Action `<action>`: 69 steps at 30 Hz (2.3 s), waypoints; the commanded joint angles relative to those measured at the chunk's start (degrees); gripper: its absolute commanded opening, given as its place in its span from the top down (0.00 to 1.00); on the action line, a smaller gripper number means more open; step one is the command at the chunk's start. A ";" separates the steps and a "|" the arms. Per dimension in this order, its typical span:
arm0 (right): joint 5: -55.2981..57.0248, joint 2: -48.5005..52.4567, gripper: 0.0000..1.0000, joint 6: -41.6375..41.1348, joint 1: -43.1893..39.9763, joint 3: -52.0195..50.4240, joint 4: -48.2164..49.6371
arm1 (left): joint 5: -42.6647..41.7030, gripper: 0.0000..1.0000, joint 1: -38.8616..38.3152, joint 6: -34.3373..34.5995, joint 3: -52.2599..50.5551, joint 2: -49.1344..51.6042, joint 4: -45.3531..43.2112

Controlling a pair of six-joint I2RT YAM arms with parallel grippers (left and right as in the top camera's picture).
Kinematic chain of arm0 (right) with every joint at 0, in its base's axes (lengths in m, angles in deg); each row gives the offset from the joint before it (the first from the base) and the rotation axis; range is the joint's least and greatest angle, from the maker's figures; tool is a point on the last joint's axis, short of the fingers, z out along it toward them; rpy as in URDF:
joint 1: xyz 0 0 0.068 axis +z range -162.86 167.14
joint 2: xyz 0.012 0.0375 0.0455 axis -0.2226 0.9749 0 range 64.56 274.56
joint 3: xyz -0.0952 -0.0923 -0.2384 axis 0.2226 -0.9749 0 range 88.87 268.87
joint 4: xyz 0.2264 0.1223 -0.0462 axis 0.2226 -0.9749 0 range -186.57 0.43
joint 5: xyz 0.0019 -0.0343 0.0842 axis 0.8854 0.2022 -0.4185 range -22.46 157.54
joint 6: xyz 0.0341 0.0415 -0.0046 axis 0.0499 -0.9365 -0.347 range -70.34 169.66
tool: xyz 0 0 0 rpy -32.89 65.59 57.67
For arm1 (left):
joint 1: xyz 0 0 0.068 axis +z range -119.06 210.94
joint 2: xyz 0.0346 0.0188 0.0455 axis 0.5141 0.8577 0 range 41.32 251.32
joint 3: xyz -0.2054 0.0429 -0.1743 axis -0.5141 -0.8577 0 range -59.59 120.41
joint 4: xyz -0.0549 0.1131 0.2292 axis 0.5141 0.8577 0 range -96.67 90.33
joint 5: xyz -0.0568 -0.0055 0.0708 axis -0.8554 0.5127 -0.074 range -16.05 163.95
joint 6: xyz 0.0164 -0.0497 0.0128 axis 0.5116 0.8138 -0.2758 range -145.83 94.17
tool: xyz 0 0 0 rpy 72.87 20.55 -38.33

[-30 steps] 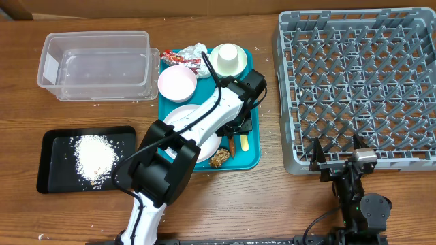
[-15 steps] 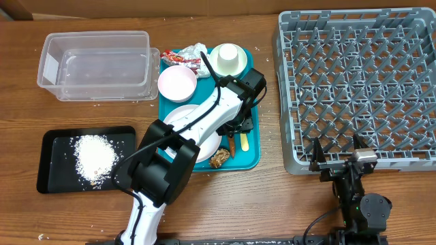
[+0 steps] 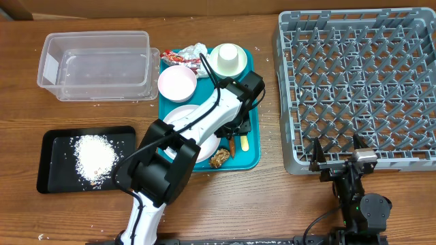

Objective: Sort waste into correct bins and load items into the dishwasher
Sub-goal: 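Lower the left gripper onto the brown carrot and grasp it, then carry the carrot with the left gripper and drop it on the black tray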

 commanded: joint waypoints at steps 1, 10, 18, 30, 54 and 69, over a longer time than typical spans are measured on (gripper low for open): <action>0.55 -0.50 0.00 -0.42 -0.42 -0.61 0.31 | 1.16 0.58 0.00 1.20 -1.22 0.26 -0.20; 0.55 -0.50 0.00 -0.39 -0.42 -0.61 0.31 | 0.96 0.85 0.00 1.14 -0.61 0.24 -0.85; 0.55 -0.50 0.00 -0.39 -0.42 -0.61 0.31 | 1.64 0.84 0.07 -0.61 9.07 -0.44 6.91; 0.55 -0.50 0.00 -0.42 -0.42 -0.61 0.31 | 2.99 0.86 5.88 -1.64 22.82 -0.61 20.85; 0.55 -0.50 0.00 -0.42 -0.42 -0.61 0.31 | 11.47 0.85 42.58 -0.92 26.08 -14.82 37.55; 0.55 -0.50 0.00 -0.39 -0.42 -0.61 0.31 | 7.37 0.83 59.95 -1.46 1.29 -14.93 28.11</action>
